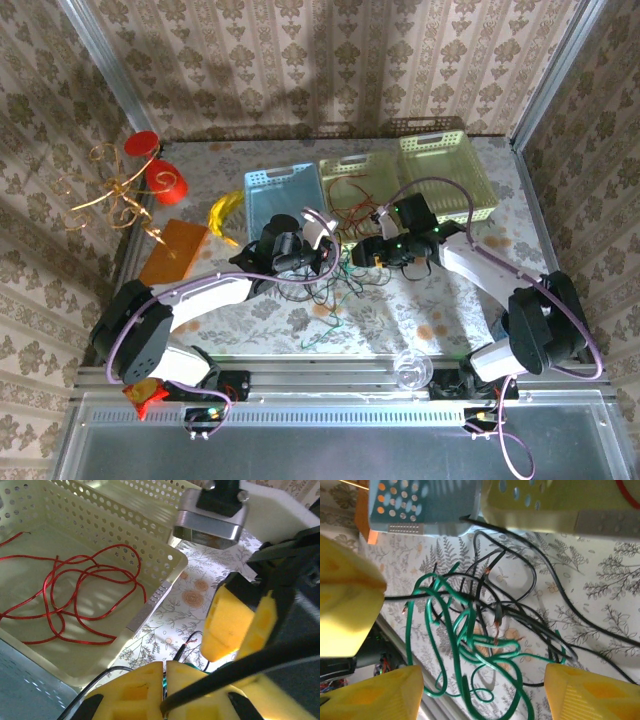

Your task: Untangle the cables

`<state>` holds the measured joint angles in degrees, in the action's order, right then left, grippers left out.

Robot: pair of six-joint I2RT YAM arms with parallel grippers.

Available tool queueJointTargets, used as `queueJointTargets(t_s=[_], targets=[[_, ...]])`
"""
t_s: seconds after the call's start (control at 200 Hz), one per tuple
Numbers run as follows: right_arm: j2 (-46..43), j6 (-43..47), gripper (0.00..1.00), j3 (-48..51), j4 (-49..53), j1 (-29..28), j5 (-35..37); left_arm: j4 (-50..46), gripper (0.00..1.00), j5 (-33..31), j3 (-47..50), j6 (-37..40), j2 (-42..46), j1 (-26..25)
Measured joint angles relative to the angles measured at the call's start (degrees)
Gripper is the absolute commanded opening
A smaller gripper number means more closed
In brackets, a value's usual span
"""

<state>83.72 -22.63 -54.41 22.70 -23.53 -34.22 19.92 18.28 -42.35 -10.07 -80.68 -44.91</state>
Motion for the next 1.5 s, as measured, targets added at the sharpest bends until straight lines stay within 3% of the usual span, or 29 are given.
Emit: queueJointTargets(t_s=[0.27,0.31,0.435,0.525,0.755,1.1,1.36,1.5], targets=[[1.9,3.2,0.6,-3.6,2.0,-2.4,6.5,0.0,0.0,0.6,0.0,-0.1,0.6,0.0],[2.5,3.6,0.52,-4.1,2.3,-3.1,7.5,-0.1,0.0,0.8,0.0,-0.1,0.6,0.0],[3.3,4.7,0.14,-4.3,2.8,-4.5,9.6,-0.2,0.0,1.0,0.0,-0.1,0.6,0.0],[3.2,4.9,0.05,-4.3,3.0,-4.7,10.6,-0.2,0.0,1.0,0.0,-0.3,0.6,0.0],[0.3,3.3,0.0,1.6,2.9,-4.2,12.1,-1.6,0.0,1.3,0.0,-0.5,2.4,0.0],[0.5,-3.0,0.0,8.5,3.0,-0.5,14.8,-9.6,0.0,4.9,-5.1,-0.7,13.6,0.5],[2.6,-5.1,0.0,9.4,1.7,1.8,15.6,-12.4,0.0,6.3,-13.3,-2.0,20.1,7.2],[2.4,-5.5,0.0,9.5,0.3,2.2,15.3,-15.8,0.0,2.3,-15.7,-1.4,19.7,11.1]])
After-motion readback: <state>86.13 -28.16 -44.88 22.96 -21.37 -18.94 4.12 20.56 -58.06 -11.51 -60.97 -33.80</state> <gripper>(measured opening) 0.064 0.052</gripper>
